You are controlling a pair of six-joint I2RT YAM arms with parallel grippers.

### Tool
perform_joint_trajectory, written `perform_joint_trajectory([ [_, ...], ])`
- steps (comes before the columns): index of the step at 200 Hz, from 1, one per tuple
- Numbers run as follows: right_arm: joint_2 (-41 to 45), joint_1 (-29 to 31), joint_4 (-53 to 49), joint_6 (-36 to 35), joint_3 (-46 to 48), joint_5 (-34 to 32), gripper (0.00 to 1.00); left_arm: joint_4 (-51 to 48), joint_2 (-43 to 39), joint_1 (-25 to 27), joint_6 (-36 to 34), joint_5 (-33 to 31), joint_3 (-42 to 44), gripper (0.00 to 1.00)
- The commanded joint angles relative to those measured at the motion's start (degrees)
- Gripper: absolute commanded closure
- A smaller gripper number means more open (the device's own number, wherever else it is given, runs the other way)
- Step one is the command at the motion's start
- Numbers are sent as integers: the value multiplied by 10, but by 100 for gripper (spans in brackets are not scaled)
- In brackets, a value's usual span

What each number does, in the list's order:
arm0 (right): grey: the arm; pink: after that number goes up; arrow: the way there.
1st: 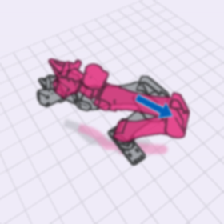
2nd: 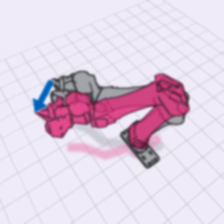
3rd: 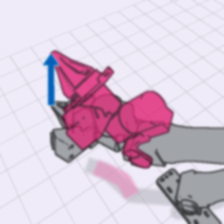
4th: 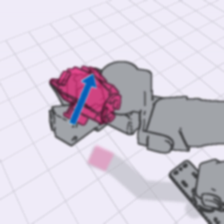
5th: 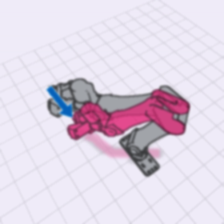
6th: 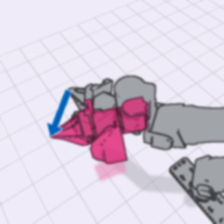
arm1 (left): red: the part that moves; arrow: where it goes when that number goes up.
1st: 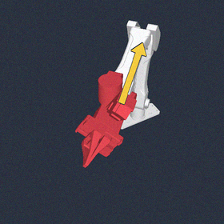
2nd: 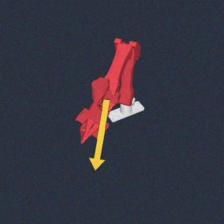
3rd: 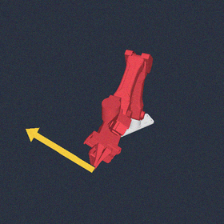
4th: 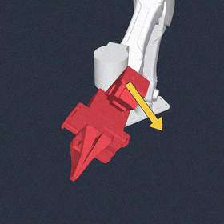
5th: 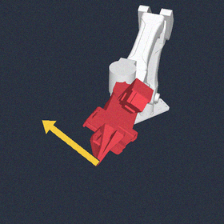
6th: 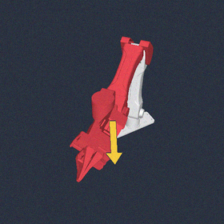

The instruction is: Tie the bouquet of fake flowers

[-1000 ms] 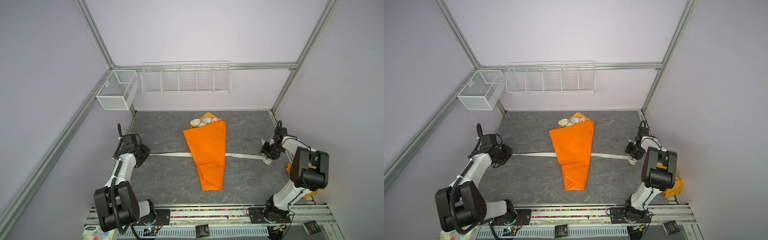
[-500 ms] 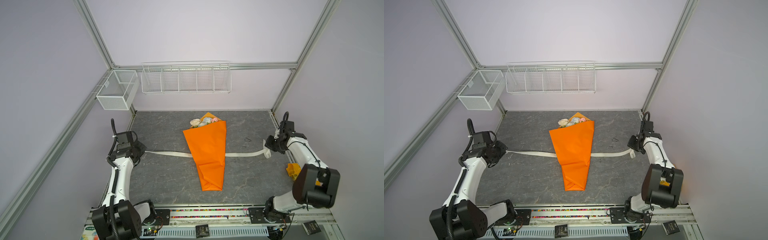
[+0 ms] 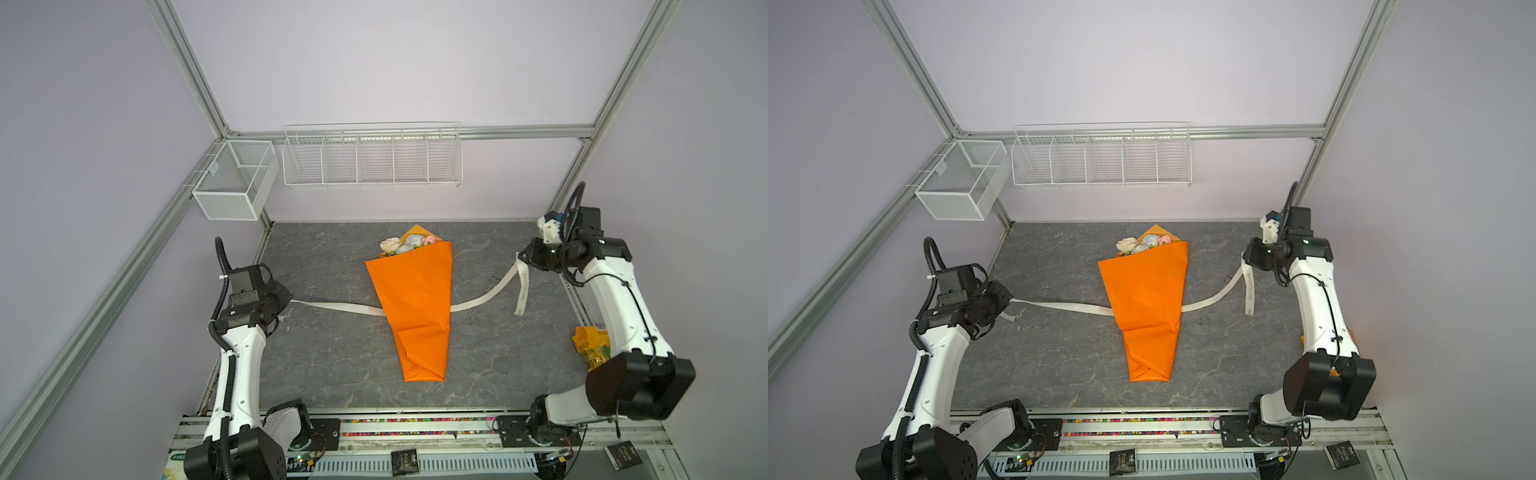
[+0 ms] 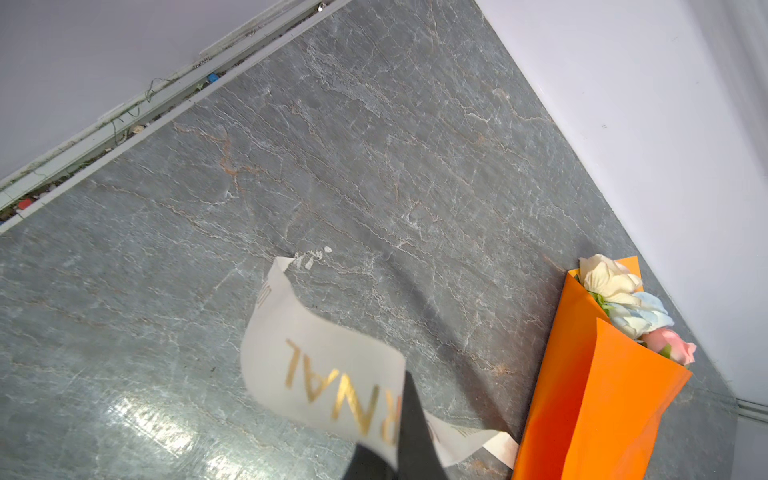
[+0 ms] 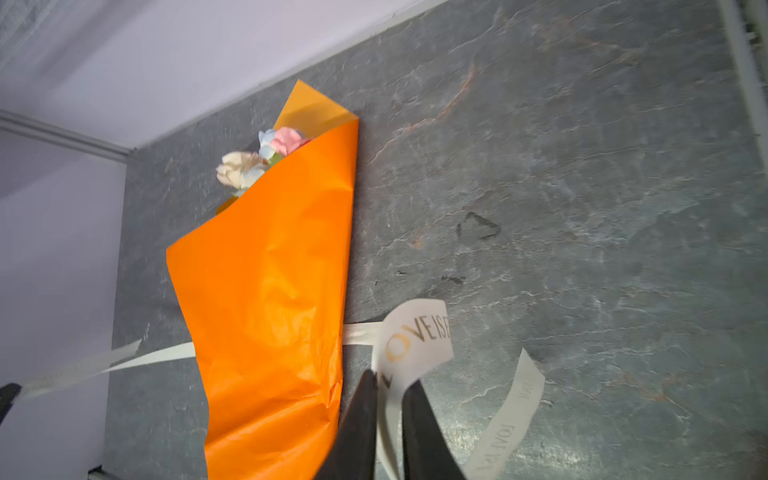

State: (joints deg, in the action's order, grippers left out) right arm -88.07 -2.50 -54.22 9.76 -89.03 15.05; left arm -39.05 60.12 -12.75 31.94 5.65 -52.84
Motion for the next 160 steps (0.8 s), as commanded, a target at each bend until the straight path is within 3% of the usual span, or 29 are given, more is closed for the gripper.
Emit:
perform_joint_trajectory([
  [1, -57, 41, -117, -26, -9, -168, 74, -20, -18, -1, -28, -44, -25, 100],
  [6, -60, 45, -119, -16, -4, -212, 73, -21, -18, -1, -36, -43, -29, 100],
  [27, -30, 45, -94, 43, 36, -319, 45, -12, -9, -1, -49, 10, -27, 100],
  [39, 14, 40, -66, 77, 70, -335, 33, -3, -2, -1, -51, 47, -14, 100],
  [47, 51, 31, -35, 96, 105, -305, 28, -1, 2, -1, -48, 60, -5, 100],
  [71, 115, -3, 93, 202, 247, -136, 29, 22, 1, -1, -34, 74, 24, 100],
  [96, 94, -16, 168, 306, 332, -82, 36, 32, 3, -1, -26, 83, 33, 100],
  [138, -37, 35, 151, 320, 282, -111, 39, 29, 13, -1, -29, 89, 33, 100],
  [160, -83, 69, 128, 374, 268, -152, 40, 29, 17, -1, -29, 86, 33, 100],
])
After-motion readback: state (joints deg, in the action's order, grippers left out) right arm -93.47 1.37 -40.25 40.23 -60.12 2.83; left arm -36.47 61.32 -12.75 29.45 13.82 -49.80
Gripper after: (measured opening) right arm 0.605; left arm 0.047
